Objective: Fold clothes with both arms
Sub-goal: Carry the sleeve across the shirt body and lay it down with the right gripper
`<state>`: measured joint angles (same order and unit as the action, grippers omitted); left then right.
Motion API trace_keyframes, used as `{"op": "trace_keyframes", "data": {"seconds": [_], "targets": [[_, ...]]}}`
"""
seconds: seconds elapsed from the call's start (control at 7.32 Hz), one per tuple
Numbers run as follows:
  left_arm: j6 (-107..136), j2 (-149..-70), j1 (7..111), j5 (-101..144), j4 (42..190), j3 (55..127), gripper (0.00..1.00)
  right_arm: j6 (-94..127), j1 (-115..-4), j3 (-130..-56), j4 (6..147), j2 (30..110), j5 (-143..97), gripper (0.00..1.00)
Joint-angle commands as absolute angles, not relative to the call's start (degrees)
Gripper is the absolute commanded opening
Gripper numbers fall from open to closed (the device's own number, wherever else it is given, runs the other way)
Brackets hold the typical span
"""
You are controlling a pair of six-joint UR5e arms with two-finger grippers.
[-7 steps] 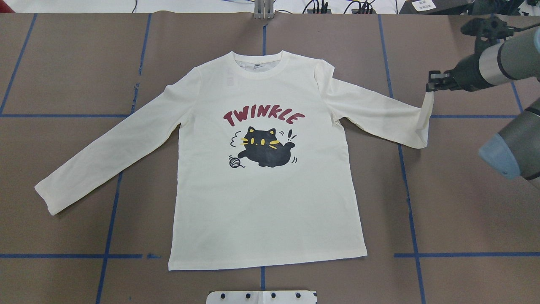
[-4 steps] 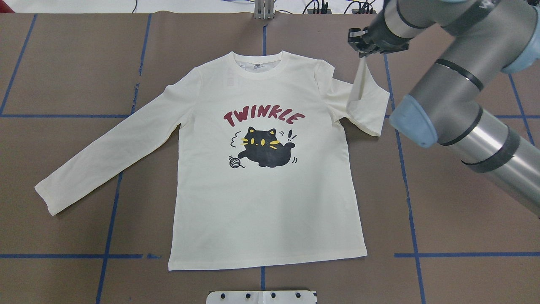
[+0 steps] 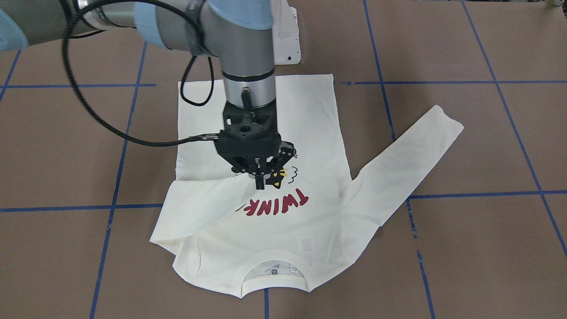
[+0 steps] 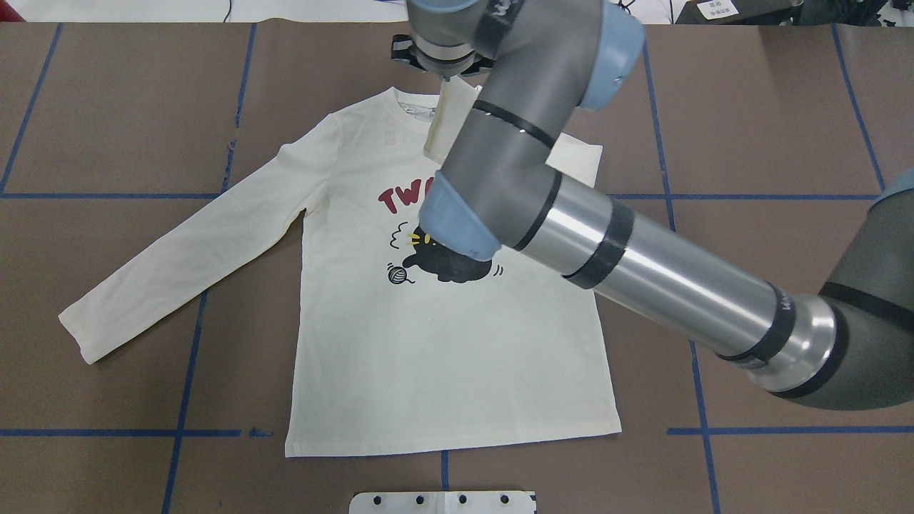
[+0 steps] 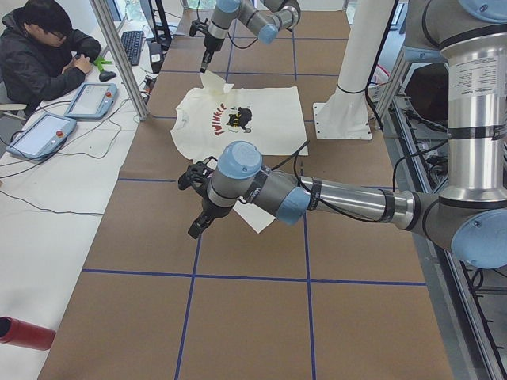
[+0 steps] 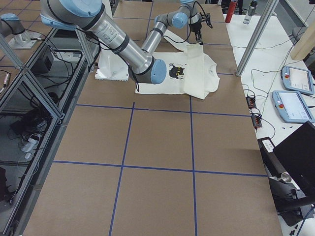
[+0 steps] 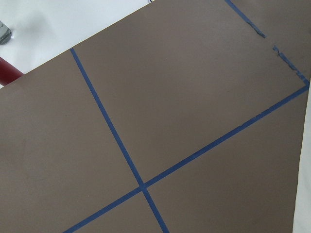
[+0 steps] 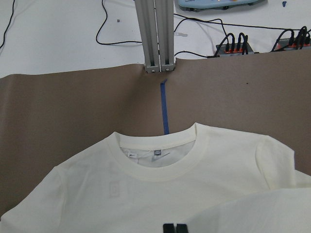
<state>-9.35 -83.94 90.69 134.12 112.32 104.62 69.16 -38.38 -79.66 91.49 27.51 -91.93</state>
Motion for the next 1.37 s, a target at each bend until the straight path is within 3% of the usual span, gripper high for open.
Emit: {"op": "trace_keyframes", "data": {"seconds": [0.0,0.27,0.68,0.82,0.96,1.23], "targets": [[-9.23,-83.94,90.79,134.12,112.32,104.41,0.99,73.46,-30.35,-67.46,83.19,23.04,-81.70,0.00],[-9.32,-83.94,90.79,134.12,112.32,104.24,0.99,80.04,-27.78,-55.69,79.47,15.59,-78.40,0.00],[-9.32,-83.94,90.79,134.12,112.32,104.15,0.99,84.79,-25.93,-50.91,78.58,10.65,-76.64,0.00],[-9.32,-83.94,90.79,134.12,112.32,104.15,0.99,85.16,-25.84,-50.71,78.49,10.55,-76.73,0.42],[-9.32,-83.94,90.79,134.12,112.32,104.15,0.99,85.34,-25.84,-50.36,78.49,9.94,-76.73,0.98],[-9.23,-84.02,90.79,134.12,112.32,104.15,0.99,85.26,-26.36,-50.10,78.75,8.53,-78.30,0.99]]}}
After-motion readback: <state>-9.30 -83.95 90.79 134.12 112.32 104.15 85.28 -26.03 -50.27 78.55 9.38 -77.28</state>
